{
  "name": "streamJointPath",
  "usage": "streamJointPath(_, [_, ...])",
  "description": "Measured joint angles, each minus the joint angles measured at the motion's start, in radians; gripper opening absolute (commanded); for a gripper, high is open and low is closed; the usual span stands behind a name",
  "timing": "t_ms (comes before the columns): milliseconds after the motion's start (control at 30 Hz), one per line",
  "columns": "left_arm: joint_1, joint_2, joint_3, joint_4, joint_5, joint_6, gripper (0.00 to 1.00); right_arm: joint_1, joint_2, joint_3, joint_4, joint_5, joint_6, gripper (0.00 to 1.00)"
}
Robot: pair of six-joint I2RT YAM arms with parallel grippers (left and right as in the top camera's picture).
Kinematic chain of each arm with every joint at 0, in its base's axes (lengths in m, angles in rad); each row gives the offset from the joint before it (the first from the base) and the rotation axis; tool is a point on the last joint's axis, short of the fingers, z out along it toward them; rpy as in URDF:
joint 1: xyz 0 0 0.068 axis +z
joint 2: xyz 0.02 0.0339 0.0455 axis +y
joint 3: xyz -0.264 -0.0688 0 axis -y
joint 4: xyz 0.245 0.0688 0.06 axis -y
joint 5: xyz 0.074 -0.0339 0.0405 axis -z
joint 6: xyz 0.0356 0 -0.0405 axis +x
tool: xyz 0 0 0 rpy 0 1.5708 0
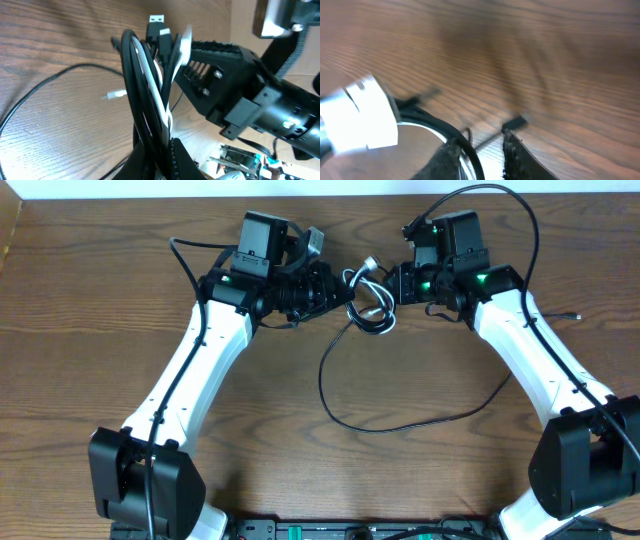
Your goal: Untangle cables
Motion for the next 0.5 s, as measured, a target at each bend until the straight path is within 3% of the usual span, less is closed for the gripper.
streamJointPath(133, [0.029,0.0,0.0,0.0,0.05,0.001,0.08,0.004,0.0,0.0,-0.033,0.067,0.043,0.06])
streamJointPath(500, [0.124,0.0,0.0,-0.008,0.173,0.053,0.07,0.008,0.001,0.0,-0.058,0.092,0.149,0.04])
